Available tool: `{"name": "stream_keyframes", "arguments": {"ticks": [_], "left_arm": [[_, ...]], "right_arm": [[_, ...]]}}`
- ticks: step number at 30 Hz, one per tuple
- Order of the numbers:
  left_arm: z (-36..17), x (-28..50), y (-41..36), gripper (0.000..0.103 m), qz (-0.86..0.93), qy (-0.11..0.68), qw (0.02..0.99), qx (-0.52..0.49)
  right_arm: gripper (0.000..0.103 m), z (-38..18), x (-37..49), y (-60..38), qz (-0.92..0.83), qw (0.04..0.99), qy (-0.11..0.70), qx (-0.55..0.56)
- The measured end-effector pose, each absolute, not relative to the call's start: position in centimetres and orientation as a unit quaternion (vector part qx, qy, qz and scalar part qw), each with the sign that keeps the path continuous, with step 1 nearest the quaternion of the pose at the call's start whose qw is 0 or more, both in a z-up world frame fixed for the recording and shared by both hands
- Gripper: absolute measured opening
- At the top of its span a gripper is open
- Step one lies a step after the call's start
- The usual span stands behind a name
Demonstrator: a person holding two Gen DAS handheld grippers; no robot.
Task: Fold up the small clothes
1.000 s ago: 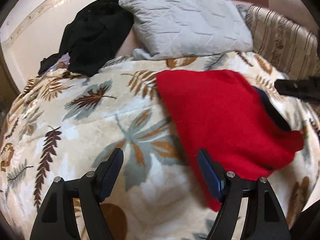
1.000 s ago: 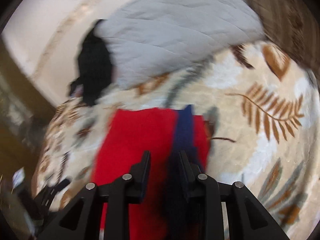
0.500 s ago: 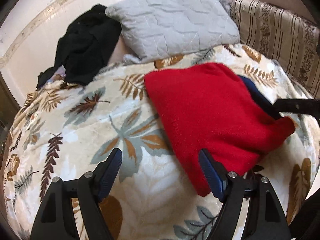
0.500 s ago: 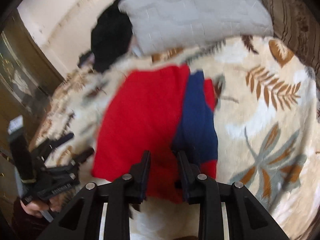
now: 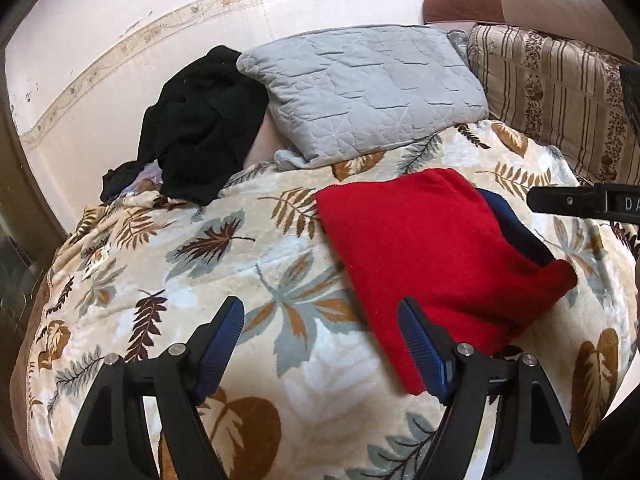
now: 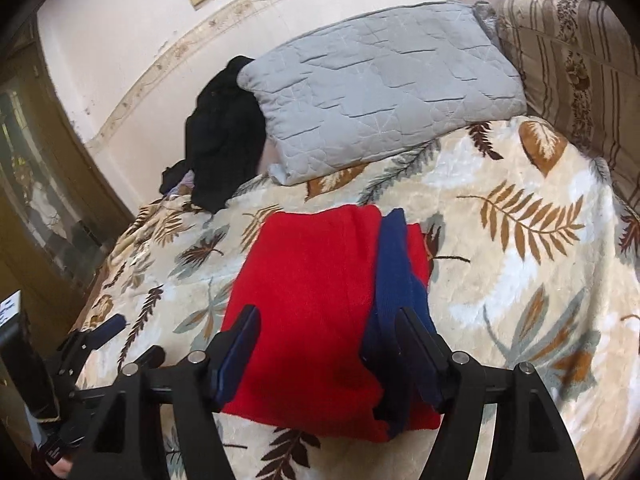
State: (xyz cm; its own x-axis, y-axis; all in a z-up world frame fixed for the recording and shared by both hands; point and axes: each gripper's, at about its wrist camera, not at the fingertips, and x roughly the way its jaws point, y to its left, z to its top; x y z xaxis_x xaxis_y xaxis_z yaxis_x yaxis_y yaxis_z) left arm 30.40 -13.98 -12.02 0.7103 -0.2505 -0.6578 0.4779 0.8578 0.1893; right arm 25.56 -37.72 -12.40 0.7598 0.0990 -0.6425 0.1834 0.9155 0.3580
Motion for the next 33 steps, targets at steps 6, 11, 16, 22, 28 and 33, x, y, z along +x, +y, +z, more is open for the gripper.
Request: {"name": "stream_keyframes", "arguments": {"ticks": [6, 11, 16, 22, 28, 33], "left_arm": [[-12.6, 31.6, -14.0, 0.08, -0.179, 0.34, 0.907, 0.175], [-13.1, 32.8, -14.2, 0.08, -0.16, 0.356, 0.904, 0.172], [-13.3, 33.7, -14.1, 0.08, -0.15, 0.368, 0.904, 0.157], [-13.4, 34.4, -14.4, 0.08, -0.145, 0.37, 0.906, 0.144], [-13.5, 35.1, -14.8, 0.08, -0.145, 0.373, 0.907, 0.136], [-13.7, 35.8, -15.3, 0.08, -0.147, 0.379, 0.905, 0.127]], "right_arm": [[0.074, -12.7, 26.4, -36.8, -0.051, 0.916, 0.359, 0.17], [0.074, -12.9, 26.9, -35.9, -0.059, 0.917, 0.369, 0.142], [0.074, -13.0, 27.0, -35.7, -0.057, 0.919, 0.367, 0.135], [0.074, -13.0, 27.1, -36.2, -0.058, 0.919, 0.363, 0.139], [0.074, -13.4, 27.3, -36.7, -0.06, 0.918, 0.366, 0.141], [0.074, -13.7, 27.6, -37.5, -0.058, 0.915, 0.369, 0.154]]}}
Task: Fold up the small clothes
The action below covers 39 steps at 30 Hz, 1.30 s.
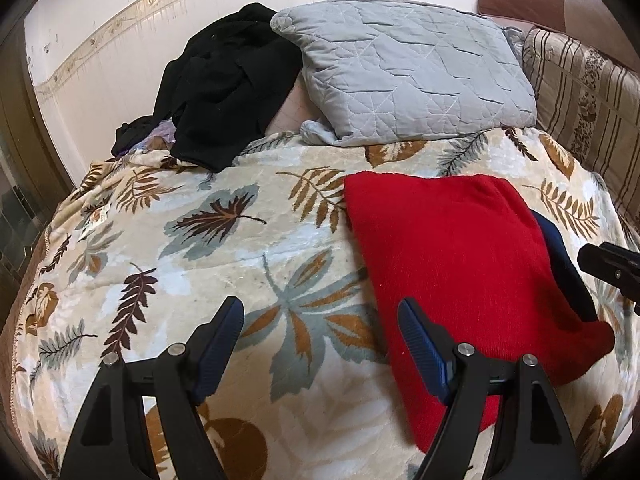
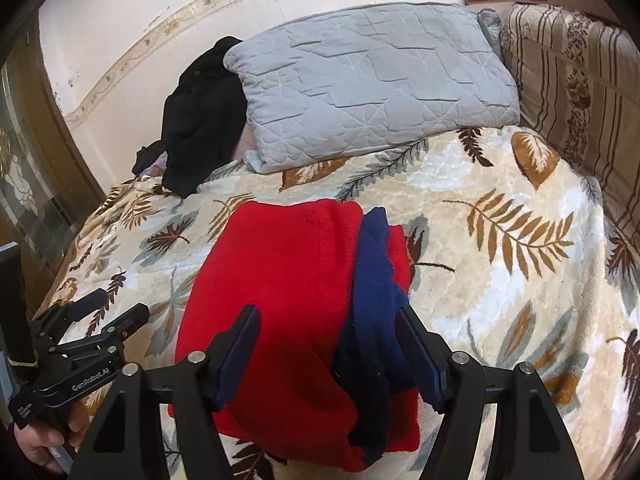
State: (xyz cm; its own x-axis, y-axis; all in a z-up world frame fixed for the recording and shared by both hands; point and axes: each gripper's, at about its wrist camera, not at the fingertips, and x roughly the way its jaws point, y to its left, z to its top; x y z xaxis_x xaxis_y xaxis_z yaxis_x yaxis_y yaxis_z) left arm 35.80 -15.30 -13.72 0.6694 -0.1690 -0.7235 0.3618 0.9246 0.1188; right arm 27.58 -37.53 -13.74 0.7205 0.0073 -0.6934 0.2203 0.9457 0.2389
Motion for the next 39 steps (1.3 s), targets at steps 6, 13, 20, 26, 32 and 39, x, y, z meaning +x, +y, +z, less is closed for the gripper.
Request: {"name": "stream_keyframes", "arguments": {"ticks": [6, 13, 20, 26, 32, 39], "left_arm": [[-13.9, 36.4, -16.2, 0.08, -0.157, 0.383, 0.902, 0.123], [-14.8, 37.7, -16.3, 0.08, -0.175, 0.413, 0.888, 0.1], [-15.0, 38.2, -16.2, 0.08, -0.15, 0.4, 0.897, 0.115], [-14.7, 38.2, -16.0, 0.08, -0.148, 0.39, 0.901, 0.119], [-14.6, 38.1, -16.1, 0.08, -0.15, 0.386, 0.902, 0.122], [-14.7, 37.9, -16.4, 0.08, -0.159, 0.388, 0.899, 0.124]], "right_arm": [[0.074, -14.2, 27.7, -39.1, -0.054, 0.909, 0.372, 0.179], [0.074, -14.9, 28.4, -41.4, -0.042, 0.899, 0.373, 0.227], [0.074, -15.9, 29.5, -42.8, -0.038, 0.888, 0.379, 0.256], [0.074, -16.6, 30.3, -42.7, -0.033, 0.884, 0.391, 0.255], [0.074, -16.6, 30.6, -42.6, -0.029, 0.886, 0.389, 0.252], [0.074, -16.8, 30.7, -43.0, -0.027, 0.884, 0.392, 0.253]]}}
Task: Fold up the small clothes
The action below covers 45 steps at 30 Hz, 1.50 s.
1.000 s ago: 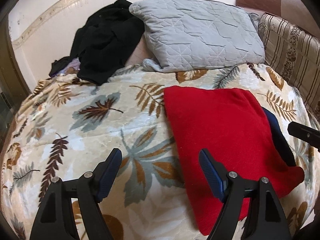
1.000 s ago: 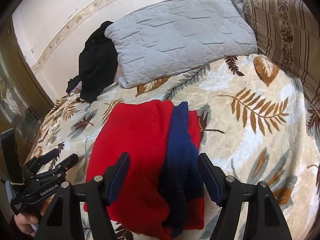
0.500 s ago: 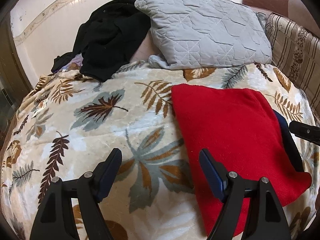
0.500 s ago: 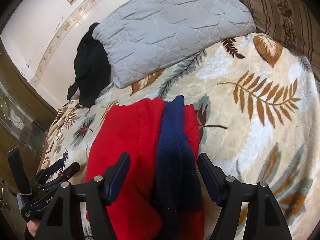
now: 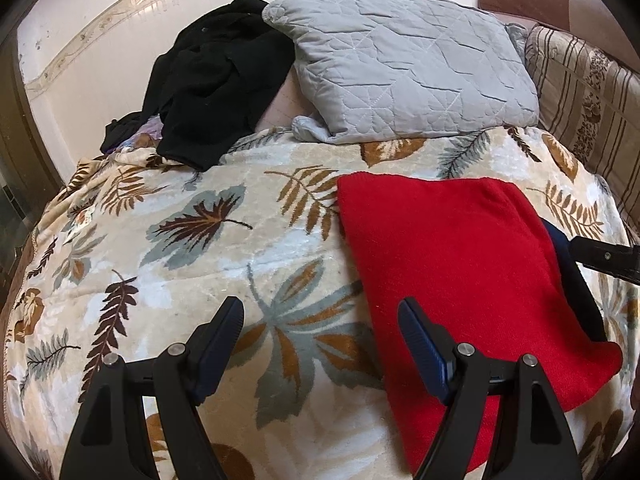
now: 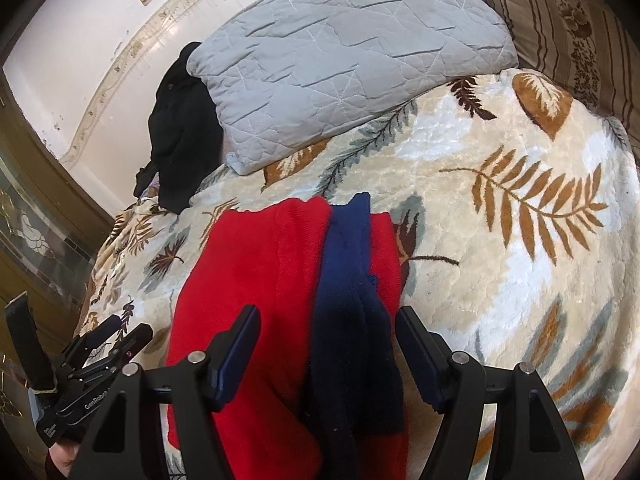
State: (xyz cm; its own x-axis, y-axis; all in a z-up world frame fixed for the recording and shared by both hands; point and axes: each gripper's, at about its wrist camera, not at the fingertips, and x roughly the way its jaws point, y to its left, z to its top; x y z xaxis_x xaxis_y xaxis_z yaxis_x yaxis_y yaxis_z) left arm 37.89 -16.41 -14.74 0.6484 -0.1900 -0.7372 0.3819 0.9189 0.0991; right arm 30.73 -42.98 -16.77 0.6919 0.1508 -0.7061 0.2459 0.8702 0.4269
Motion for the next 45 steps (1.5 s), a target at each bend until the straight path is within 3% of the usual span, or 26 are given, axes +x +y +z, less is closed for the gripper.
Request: {"name": "stream_keyframes", "arguments": {"ticks": [21, 37, 45], "left_arm": [[-15.2, 37.4, -17.6, 0.08, -0.19, 0.392, 0.892, 0.121], [-17.9, 39.6, -17.3, 0.08, -0.36, 0.499, 0.787, -0.042], [-18.8, 41.0, -16.4, 0.08, -0.382, 0.511, 0.761, -0.117]], "right_arm": [[0.074, -18.7, 31.3, -45.5, 0.001, 0.86, 0.407, 0.308], [0.074, -21.1, 31.3, -47.5, 0.038, 0.821, 0.41, 0.396], [0.073, -22.7, 31.5, -49.3, 0.031, 0.804, 0.415, 0.425]]}}
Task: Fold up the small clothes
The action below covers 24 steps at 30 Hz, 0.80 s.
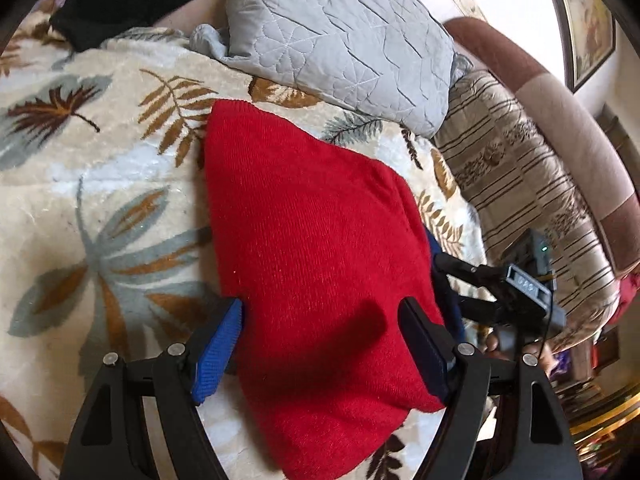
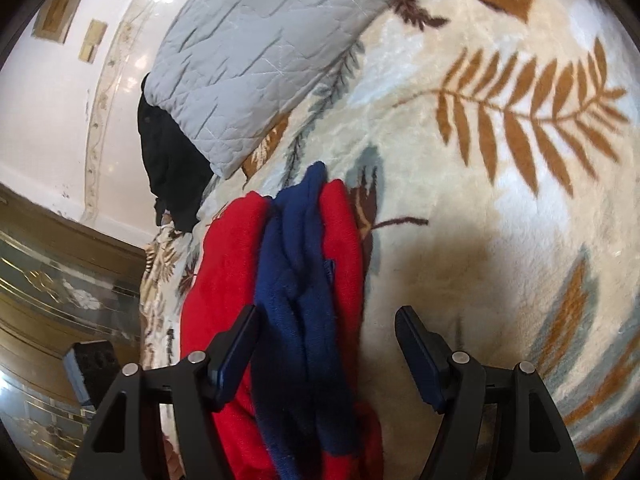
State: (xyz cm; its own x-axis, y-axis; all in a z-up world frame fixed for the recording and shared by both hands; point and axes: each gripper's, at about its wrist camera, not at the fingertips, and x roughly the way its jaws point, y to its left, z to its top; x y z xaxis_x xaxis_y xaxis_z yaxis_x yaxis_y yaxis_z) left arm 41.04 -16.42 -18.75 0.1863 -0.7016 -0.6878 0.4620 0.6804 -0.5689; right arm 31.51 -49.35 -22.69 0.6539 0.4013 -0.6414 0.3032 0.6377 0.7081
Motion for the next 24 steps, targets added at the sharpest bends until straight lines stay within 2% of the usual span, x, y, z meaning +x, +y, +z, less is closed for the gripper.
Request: {"name": "stream_keyframes", "arguments": {"ticks": [5, 13, 14, 16, 18, 19, 24], "left_arm": [[-19.4, 41.6, -16.9, 0.079, -0.382, 0.517, 0.756, -0.125], [-19.9, 42.8, -16.8, 0.078, -0.381, 0.528, 0.742, -0.159], [-19.8, 42.8, -16.8, 0.076, -0.382, 0.526, 0.742, -0.163], [-19.5, 42.9, -16.9, 0.05, -0.379, 0.522, 0.749, -0.154], [-19.3, 42.9, -17.1, 0.044, -0.383, 0.516, 0.751, -0.15], [-19.0, 42.8, -17.2, 0.042, -0.386, 0.511, 0.754, -0.146], [-17.6, 42.4, -17.4, 0.036, -0.388, 0.495, 0.767, -0.126]], "right_arm": [[0.073, -23.5, 32.4, -49.1, 0.066, 0.789, 0.411, 0.452], [0.075, -23.6, 34.7, -46.0, 0.09, 0.794, 0.428, 0.423], [0.076, -23.6, 34.8, -45.9, 0.091, 0.793, 0.427, 0.424], [0.075, -23.5, 34.9, -45.7, 0.091, 0.795, 0.427, 0.421], [0.07, -23.4, 35.0, -45.2, 0.089, 0.8, 0.43, 0.409], [0.064, -23.3, 35.2, -44.7, 0.085, 0.805, 0.434, 0.396], [0.049, -22.2, 35.4, -43.7, 0.078, 0.818, 0.434, 0.368]]}}
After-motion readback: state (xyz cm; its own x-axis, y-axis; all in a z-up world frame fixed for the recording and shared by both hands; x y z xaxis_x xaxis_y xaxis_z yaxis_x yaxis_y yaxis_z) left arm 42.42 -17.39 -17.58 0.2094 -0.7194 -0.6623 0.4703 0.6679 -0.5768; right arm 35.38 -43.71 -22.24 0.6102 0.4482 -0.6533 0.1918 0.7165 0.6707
